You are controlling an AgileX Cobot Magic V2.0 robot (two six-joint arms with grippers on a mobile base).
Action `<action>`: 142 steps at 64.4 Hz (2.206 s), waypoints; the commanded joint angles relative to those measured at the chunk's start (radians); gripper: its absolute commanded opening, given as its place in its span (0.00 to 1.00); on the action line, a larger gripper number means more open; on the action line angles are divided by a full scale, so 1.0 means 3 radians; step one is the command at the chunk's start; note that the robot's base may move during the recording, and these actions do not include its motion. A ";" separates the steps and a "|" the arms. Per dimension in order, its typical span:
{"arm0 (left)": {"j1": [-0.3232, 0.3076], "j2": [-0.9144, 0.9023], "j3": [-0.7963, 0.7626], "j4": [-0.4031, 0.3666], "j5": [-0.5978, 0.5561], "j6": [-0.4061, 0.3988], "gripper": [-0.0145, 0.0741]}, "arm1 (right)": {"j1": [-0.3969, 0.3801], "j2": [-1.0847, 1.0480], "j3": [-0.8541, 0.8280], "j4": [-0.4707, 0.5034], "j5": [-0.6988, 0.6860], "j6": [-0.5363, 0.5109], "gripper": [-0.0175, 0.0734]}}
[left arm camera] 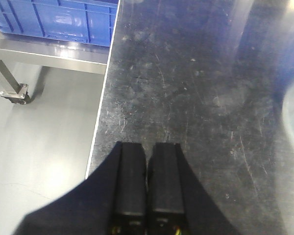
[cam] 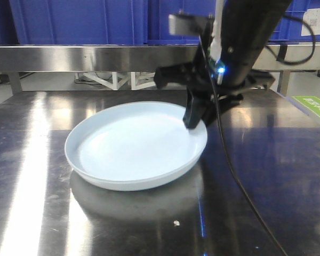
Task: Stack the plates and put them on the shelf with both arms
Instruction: 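Lift the stacked plates off the table with the right gripper, then hold the plate stack in the right gripper while driving to the bin rack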
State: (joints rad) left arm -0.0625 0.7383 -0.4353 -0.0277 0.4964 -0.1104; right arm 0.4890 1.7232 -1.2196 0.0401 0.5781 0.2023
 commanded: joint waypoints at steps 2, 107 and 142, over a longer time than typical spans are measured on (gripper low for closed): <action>0.0001 -0.0019 -0.0088 -0.0009 -0.0221 -0.0019 0.26 | -0.0002 -0.0421 -0.0098 -0.0156 -0.0266 -0.0026 0.22; 0.0001 -0.0019 -0.0088 -0.0009 -0.0232 -0.0019 0.26 | -0.1707 -0.4310 0.2623 -0.0181 -0.0762 -0.0026 0.22; 0.0001 -0.0019 -0.0088 -0.0009 -0.0232 -0.0019 0.26 | -0.1707 -0.4310 0.2623 -0.0181 -0.0751 -0.0026 0.22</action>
State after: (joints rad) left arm -0.0625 0.7383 -0.4353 -0.0277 0.4946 -0.1104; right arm -0.0196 0.4311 -0.4036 -0.0176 0.4549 0.1966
